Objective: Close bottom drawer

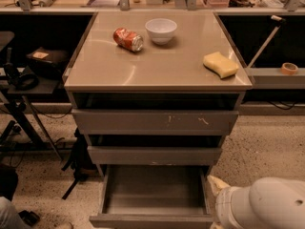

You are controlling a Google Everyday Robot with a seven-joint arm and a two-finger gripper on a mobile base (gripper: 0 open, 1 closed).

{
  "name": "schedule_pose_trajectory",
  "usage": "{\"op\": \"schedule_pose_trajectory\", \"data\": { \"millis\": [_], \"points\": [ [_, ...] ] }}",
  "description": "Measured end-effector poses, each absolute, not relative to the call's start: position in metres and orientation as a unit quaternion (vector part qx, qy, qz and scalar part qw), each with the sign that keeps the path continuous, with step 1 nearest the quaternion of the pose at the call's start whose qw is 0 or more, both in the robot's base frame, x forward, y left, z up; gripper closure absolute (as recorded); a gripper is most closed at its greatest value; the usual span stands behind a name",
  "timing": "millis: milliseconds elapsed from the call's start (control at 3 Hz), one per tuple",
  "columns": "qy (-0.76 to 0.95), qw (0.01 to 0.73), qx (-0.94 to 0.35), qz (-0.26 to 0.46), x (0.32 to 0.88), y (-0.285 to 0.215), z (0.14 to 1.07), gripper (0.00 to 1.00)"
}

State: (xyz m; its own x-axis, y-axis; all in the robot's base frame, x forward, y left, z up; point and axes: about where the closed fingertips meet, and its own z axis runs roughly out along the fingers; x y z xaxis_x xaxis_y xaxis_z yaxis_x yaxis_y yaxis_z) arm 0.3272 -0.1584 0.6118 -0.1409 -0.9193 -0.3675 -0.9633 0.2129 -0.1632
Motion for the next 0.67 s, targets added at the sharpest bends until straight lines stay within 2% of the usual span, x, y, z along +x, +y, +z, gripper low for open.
{"op": "schedule_pose_trajectory", "data": {
  "millis": [333, 667],
  "points": [
    [0.775, 0.136, -0.615, 0.053, 0.296, -0.192, 0.519, 0.0],
    [0.79, 0.1, -0.602, 0.057, 0.3, -0.213, 0.423, 0.0]
  ]
}}
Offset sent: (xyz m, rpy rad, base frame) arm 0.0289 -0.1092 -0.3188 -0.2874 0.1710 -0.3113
